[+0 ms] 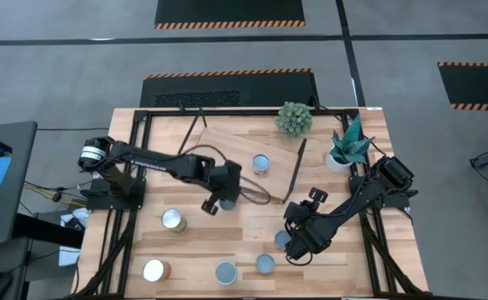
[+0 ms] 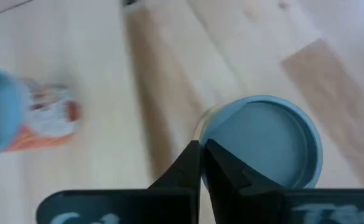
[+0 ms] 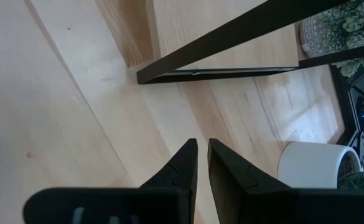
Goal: Pick and place cans onto a shelf
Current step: Put the canned peaches on the shelf
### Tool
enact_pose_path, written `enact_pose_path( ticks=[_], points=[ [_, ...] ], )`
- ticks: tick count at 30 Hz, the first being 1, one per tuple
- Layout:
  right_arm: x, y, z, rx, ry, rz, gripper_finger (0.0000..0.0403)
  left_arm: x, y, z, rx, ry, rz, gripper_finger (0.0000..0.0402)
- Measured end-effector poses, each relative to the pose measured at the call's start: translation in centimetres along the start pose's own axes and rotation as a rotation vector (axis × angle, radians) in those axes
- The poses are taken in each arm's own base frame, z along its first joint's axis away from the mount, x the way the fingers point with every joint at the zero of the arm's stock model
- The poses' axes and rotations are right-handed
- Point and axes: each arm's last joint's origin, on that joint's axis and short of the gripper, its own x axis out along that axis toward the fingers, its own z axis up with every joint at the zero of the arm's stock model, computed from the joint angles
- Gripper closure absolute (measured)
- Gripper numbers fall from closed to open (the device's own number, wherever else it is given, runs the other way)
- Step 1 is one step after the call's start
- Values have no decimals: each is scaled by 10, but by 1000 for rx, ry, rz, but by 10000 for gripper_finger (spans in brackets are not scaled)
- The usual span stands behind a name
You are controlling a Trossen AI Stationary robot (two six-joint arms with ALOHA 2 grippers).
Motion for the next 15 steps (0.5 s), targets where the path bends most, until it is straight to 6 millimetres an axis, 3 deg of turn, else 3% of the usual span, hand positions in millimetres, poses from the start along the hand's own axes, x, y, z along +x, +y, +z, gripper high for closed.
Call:
enact_pose_path(
  ticks=[10, 15],
  points=[
    [0, 0, 0, 1, -1, 1, 342, -16, 73, -29, -71, -69, 66, 401],
    [0, 0, 0, 2, -1, 2, 342, -19, 93, -46, -140, -62, 99, 401]
  ],
)
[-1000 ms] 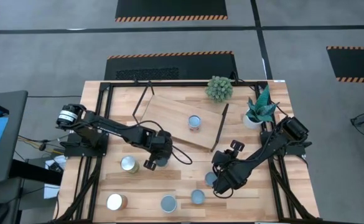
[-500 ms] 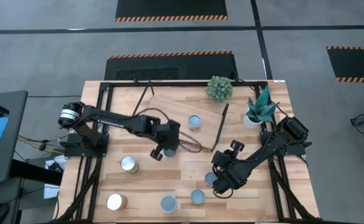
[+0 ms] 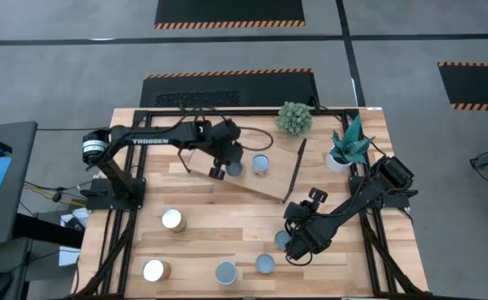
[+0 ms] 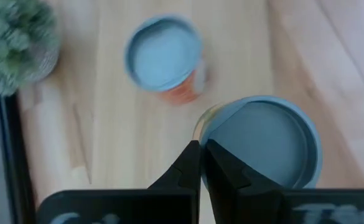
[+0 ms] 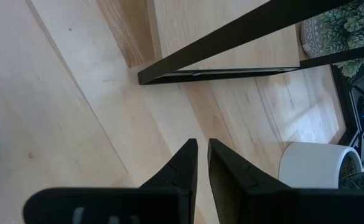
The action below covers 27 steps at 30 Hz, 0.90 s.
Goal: Pick and place cans onto a shelf
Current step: Put the canned peaches on the shelf
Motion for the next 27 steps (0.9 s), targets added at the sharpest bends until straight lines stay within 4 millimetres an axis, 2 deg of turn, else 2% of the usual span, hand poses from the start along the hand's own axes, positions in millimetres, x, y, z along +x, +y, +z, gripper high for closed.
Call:
enact_pose_path(
  ticks=[4, 9, 11, 18, 27],
  points=[
    [0, 0, 0, 1, -1, 0, 342, 6, 8, -5, -64, 15, 9, 401],
    [0, 0, 0, 1, -3, 2, 342, 30, 8, -13, -127, 86, -13, 401],
    [0, 1, 0, 1, -3, 3, 342, 33, 9, -12, -136, 88, 6, 401],
    [0, 2, 0, 6, -7, 11, 342, 35, 10, -11, -172, 83, 29, 382],
    [0, 2, 0, 7, -8, 11, 342, 30, 14, -6, -168, 76, 45, 337]
  ],
)
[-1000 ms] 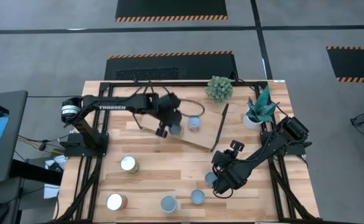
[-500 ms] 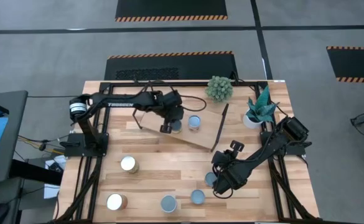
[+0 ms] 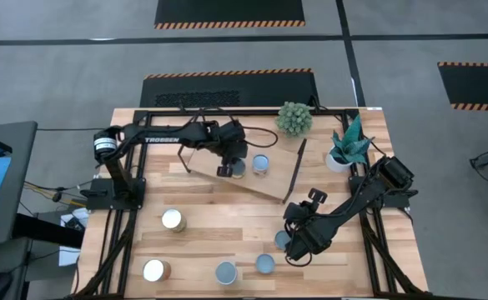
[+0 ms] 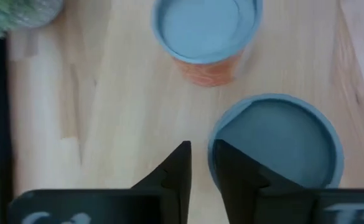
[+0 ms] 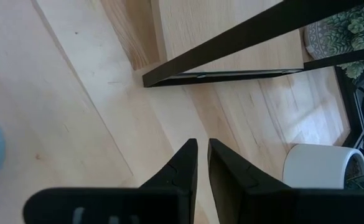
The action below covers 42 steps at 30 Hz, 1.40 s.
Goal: Pick and place cans onto a shelf
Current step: Put the canned peaches on the shelf, then put the canned pears on the shelf
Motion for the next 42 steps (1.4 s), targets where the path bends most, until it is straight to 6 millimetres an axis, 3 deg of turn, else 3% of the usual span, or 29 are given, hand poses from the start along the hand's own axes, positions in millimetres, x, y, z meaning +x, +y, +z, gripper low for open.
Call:
enact_pose_path(
  ticks=[7, 12, 19, 25, 28, 33, 38, 42],
  points=[
    [0, 1, 0, 7, -3, 10, 342, -24, 10, 20, -6, -19, 29, 314],
    [-3, 3, -2, 5, -9, 15, 342, -52, 2, 20, -77, 157, -62, 309],
    [-9, 7, -11, 19, -28, 28, 342, -84, -31, -4, -197, 591, -271, 309],
    [-10, 8, -12, 35, -32, 34, 342, -105, -71, -12, -245, 538, -507, 313],
    [-10, 8, -12, 39, -33, 36, 342, -119, -98, -27, -227, 523, -515, 321],
    [-10, 8, -11, 46, -33, 37, 342, -134, -134, -63, -322, 426, -359, 333],
    [-7, 7, -7, 69, -27, 37, 342, -133, -157, -100, -437, 279, -223, 338],
    [-5, 6, -4, 82, -18, 37, 342, -123, -169, -127, -525, 287, -201, 338]
  ],
)
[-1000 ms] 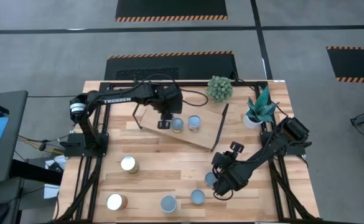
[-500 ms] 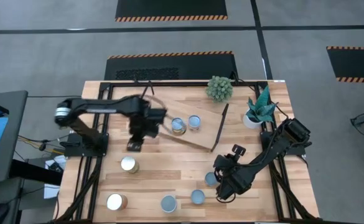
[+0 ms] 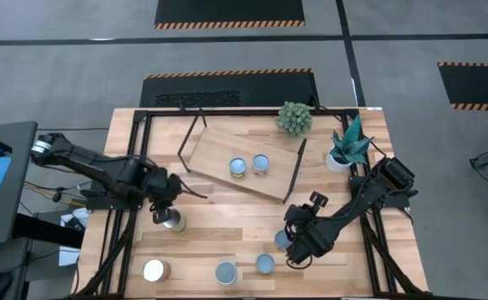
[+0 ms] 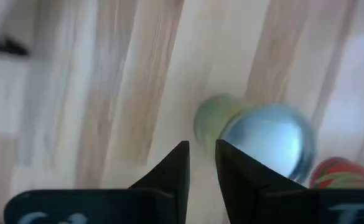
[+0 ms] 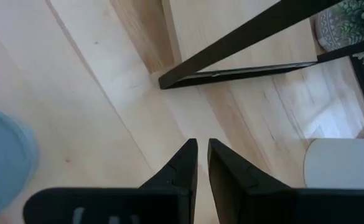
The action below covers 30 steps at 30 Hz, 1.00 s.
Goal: Pick and place cans onto a shelf
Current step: Put the canned pears on the shelf
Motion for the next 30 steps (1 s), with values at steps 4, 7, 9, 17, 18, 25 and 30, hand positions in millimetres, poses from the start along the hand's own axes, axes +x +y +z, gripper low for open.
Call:
enact_pose_path(
  ticks=[4, 7, 9, 17, 18, 25, 30],
  points=[
    [3, -2, 3, 11, 11, -6, 342, 9, 2, -10, -5, 22, 2, 338],
    [5, -3, 5, 18, 27, -6, 342, 10, 2, -10, -6, 31, -9, 338],
    [6, -3, 6, 22, 36, -4, 342, 10, 2, -9, 1, 23, -20, 338],
    [8, -5, 9, 31, 43, -9, 342, 10, 0, -10, 30, 40, -58, 338],
    [8, -5, 9, 31, 43, -9, 342, 10, 0, -9, 38, 39, -58, 338],
    [8, -5, 9, 32, 42, -9, 342, 0, -4, -3, 73, -12, -82, 338],
    [8, -5, 9, 31, 42, -9, 342, 2, -9, -5, 88, 14, -85, 338]
  ],
)
